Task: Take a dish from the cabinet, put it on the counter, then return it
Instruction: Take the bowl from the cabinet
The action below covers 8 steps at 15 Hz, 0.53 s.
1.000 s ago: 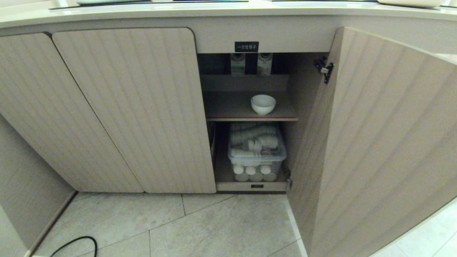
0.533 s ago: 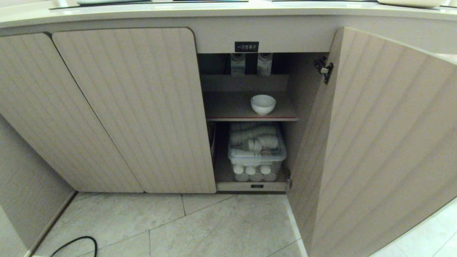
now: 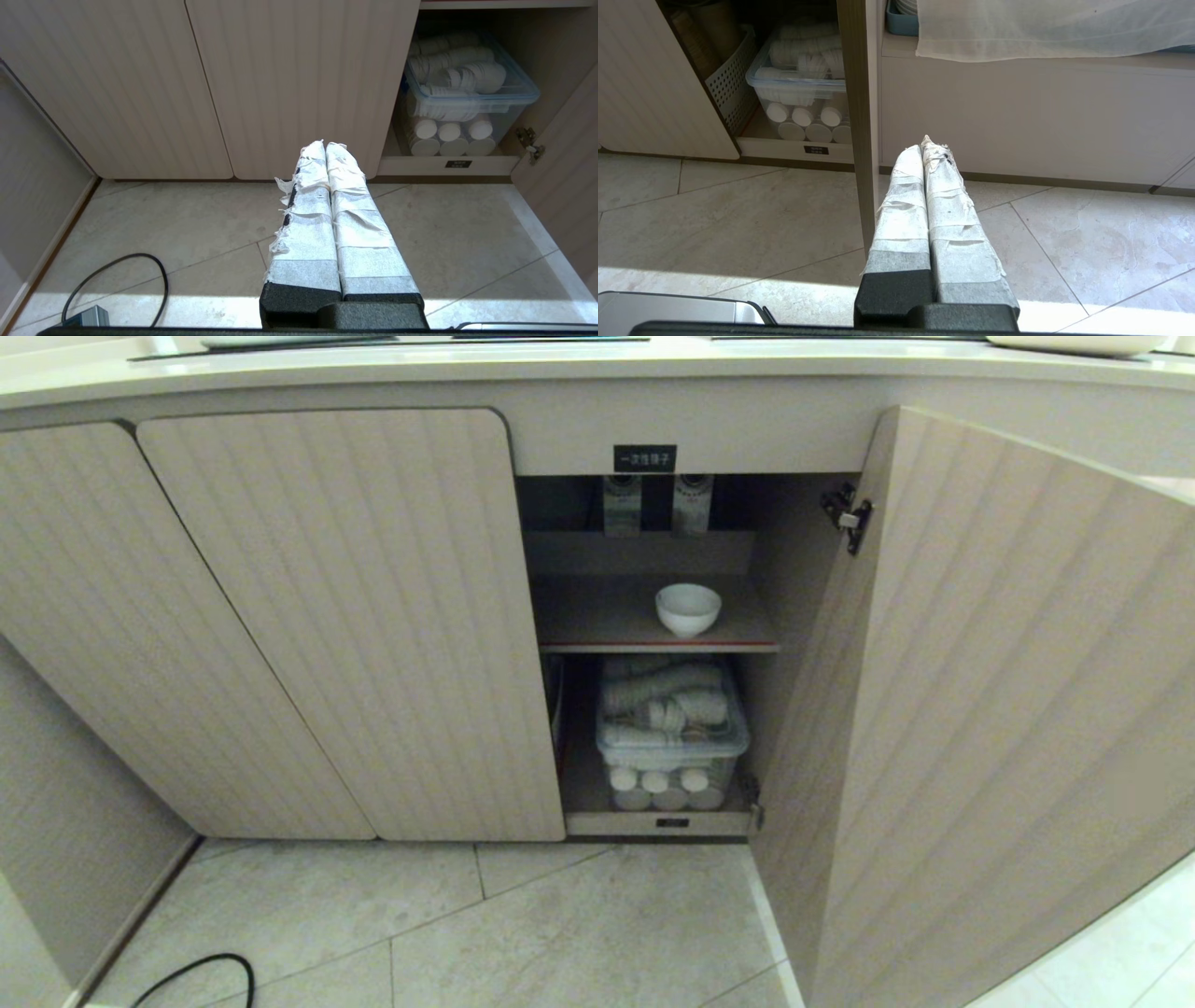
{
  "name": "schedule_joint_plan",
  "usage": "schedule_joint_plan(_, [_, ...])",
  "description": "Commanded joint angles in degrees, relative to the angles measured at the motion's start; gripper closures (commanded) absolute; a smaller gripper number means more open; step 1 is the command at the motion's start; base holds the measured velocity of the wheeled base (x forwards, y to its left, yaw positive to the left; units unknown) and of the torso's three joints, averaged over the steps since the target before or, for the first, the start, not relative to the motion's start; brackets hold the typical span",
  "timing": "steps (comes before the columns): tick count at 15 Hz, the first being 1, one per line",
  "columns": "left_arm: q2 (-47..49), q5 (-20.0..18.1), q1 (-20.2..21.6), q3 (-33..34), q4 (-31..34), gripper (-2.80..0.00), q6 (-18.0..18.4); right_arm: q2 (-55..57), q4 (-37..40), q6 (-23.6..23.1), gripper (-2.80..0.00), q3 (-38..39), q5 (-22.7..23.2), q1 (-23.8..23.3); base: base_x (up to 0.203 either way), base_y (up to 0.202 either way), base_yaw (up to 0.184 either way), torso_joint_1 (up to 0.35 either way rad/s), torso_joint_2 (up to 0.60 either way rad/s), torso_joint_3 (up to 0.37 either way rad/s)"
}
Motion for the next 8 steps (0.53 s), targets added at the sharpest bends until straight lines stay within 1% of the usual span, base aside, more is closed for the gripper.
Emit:
schedule_joint_plan(1, [0.0, 0.0, 0.0, 0.0, 0.0, 0.0, 0.0, 0.0, 0.0, 0.0, 0.0, 0.0, 0.0, 0.0, 0.0, 0.0, 0.0, 0.0, 0.0, 0.0])
schedule_joint_plan(8, [0.0, 0.0, 0.0, 0.0, 0.0, 0.0, -0.2, 0.0, 0.0, 0.0, 0.0, 0.0, 0.0, 0.0, 0.0, 0.0, 0.0, 0.0, 0.0, 0.0])
